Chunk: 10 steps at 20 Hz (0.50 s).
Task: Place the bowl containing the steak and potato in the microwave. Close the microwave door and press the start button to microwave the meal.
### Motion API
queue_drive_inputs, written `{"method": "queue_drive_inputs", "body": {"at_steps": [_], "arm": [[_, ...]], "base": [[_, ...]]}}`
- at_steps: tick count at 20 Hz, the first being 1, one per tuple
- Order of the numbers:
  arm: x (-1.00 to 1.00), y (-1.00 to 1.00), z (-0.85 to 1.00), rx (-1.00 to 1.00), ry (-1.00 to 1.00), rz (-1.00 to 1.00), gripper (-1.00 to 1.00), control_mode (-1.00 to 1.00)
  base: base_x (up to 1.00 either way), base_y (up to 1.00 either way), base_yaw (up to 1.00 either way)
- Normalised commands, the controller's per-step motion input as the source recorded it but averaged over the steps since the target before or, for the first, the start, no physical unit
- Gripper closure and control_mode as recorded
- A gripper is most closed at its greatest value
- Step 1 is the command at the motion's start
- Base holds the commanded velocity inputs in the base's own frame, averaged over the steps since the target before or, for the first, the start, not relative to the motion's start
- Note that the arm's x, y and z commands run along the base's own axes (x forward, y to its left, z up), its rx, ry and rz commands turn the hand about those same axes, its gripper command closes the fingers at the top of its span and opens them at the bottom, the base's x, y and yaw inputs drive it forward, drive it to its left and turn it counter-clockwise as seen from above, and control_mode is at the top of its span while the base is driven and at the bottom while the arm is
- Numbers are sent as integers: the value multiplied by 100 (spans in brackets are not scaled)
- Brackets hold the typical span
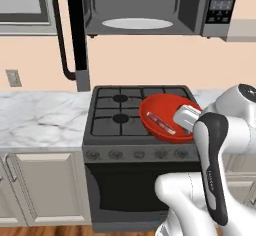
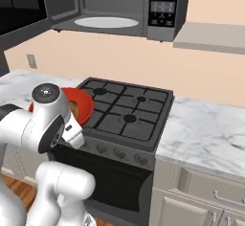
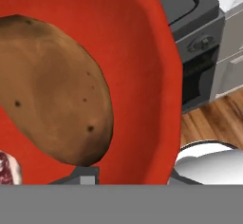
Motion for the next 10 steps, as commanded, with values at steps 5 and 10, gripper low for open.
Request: {"method": "queue_drive_inputs", "body": {"at_steps": [5,10], "arm": [[0,0,0,0,0,0,100,100],[0,0,0,0,0,0,100,100]], "base": [[57,17,-9],[46,15,-1]]}}
